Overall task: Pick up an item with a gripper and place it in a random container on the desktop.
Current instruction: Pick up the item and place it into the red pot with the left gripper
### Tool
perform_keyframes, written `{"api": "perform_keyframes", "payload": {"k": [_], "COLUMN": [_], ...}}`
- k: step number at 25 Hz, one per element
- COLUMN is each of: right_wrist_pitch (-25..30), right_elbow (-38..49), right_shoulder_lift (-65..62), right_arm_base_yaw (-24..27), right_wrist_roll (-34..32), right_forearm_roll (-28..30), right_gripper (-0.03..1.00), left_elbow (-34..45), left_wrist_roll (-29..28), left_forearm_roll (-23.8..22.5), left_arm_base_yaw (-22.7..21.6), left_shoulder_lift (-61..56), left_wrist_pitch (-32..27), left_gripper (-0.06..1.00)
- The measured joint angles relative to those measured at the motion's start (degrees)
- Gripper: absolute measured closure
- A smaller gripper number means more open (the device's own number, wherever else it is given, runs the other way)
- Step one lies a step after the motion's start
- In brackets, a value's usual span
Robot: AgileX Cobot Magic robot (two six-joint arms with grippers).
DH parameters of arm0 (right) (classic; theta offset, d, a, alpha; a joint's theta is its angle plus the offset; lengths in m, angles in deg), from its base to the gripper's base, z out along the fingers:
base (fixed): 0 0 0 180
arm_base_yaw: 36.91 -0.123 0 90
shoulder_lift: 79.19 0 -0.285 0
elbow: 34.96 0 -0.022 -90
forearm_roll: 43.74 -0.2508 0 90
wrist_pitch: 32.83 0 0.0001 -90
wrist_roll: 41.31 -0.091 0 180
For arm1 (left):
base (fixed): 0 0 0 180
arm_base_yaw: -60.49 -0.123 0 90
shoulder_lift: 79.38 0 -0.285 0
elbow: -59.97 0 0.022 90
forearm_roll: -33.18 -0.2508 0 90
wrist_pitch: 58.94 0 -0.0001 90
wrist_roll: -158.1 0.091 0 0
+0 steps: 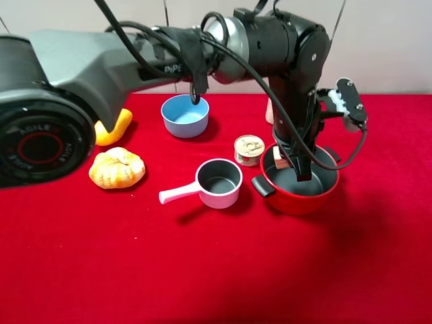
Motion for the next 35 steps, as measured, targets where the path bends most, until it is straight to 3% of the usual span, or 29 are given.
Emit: {"api": "perform_keyframes", "payload": {"k": [11,29,31,35], "right_wrist_pitch": [0.0,0.0,0.0,0.0], "right_elbow": [0.0,0.0,0.0,0.0], "right_shoulder_lift": [0.0,0.0,0.0,0.0], "right_arm_base_yaw": [0.0,0.0,0.0,0.0], "right_wrist_roll": [0.0,0.0,0.0,0.0], "right_forearm_roll": [-0.14,-0.18,-0.18,-0.18], "right_gripper": [0.27,0.27,0.27,0.27], "left_elbow": [0.0,0.0,0.0,0.0], "left_wrist_roll": [0.92,0.92,0.92,0.92], "left_forearm_roll": [0.0,0.0,0.0,0.0], "left_arm_base_yaw": [0.52,0.87,0.87,0.87], "left_shoulder_lift": [2.13,2.13,2.13,2.13], "left_wrist_pitch": [4.39,4.76,4.76,4.76], "left_gripper": [0.7,0.69,0.61,0.3]}}
